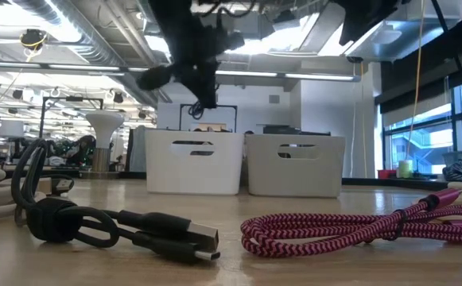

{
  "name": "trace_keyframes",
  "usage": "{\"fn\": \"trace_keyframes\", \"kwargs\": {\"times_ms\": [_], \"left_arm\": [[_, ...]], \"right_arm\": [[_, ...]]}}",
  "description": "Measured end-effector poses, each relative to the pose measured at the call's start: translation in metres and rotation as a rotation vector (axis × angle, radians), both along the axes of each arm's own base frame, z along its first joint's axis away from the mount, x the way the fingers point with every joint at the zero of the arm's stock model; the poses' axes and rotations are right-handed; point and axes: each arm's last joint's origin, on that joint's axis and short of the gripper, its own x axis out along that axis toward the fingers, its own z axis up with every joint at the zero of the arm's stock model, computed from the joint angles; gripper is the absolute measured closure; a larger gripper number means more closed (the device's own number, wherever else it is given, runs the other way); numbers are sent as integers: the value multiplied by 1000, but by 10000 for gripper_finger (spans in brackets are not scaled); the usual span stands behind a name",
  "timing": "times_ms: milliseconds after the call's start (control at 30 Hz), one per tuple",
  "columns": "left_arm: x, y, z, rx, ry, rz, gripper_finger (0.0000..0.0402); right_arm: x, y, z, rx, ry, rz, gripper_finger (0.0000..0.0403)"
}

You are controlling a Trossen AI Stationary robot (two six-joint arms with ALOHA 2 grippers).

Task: Pick & Place USB Port
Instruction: Put the purple and black charger cable into the white bin

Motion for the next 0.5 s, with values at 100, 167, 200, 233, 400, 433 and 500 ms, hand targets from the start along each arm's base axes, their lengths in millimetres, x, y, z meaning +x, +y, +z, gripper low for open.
{"fn": "trace_keyframes", "kwargs": {"times_ms": [100, 167, 200, 233, 400, 433, 500], "left_arm": [[6, -3, -13, 29, 70, -58, 393], [9, -5, -21, 36, 110, -85, 393], [11, -5, -26, 30, 127, -92, 393], [12, -6, -30, 13, 135, -101, 393], [19, -11, -48, -109, 165, -133, 393], [19, -12, -52, -120, 178, -138, 393], [21, -13, -57, -149, 187, -154, 393]], "right_arm": [[-1, -1, -1, -8, 0, -2, 206], [-2, -1, -4, -8, 5, -6, 206], [-3, -1, -6, -9, 9, -7, 206], [-4, -1, -8, -12, 16, -7, 206], [-5, -2, -16, -6, 49, -11, 206], [-6, -2, -17, -6, 49, -14, 206], [-6, -2, -20, -4, 44, -25, 206]]}}
